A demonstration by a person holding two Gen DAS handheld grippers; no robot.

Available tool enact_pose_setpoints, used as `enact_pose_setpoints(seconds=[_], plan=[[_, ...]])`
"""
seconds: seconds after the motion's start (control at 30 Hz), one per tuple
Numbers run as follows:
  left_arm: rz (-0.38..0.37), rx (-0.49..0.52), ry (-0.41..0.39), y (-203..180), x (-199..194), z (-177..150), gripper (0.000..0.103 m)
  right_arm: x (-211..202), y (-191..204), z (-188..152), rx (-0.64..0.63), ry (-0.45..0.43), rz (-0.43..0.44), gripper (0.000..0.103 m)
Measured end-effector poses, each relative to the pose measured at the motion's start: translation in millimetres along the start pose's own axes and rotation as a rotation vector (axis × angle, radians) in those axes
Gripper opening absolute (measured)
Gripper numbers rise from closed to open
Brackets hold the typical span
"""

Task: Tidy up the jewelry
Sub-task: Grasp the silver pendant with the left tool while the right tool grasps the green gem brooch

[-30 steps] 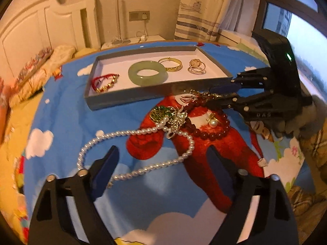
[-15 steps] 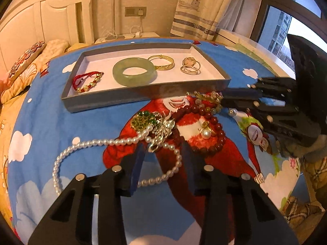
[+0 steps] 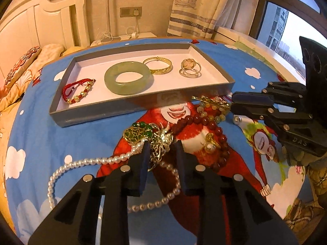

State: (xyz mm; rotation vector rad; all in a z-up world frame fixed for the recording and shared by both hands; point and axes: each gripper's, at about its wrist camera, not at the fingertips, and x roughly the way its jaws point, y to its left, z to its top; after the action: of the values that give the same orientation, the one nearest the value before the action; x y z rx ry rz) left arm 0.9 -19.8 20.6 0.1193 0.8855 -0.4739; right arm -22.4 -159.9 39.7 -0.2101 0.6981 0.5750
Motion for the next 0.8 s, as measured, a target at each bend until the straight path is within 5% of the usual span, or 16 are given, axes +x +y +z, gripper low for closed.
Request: enact_pose_setpoints(seconds=[0.47, 0.57, 0.63, 0.8], plan=[[-0.032, -0.062, -0.012, 11, 4, 0, 0.026, -1, -3, -2, 0.018, 0.0, 0.001, 0.017], [-0.048, -0.081, -0.017, 13, 3, 1, 0.021, -2, -4, -2, 0.027, -0.005, 0.0, 0.017], [-0.044, -0.074, -0.044, 11, -4, 1, 0.009, -4, -5, -2, 0.035, -0.013, -0.003, 0.017], [-0.021, -0.021, -0.069, -1, -20, 0, 0.008, -8, -2, -4, 0.038, -0.022, 0.004, 0.017]])
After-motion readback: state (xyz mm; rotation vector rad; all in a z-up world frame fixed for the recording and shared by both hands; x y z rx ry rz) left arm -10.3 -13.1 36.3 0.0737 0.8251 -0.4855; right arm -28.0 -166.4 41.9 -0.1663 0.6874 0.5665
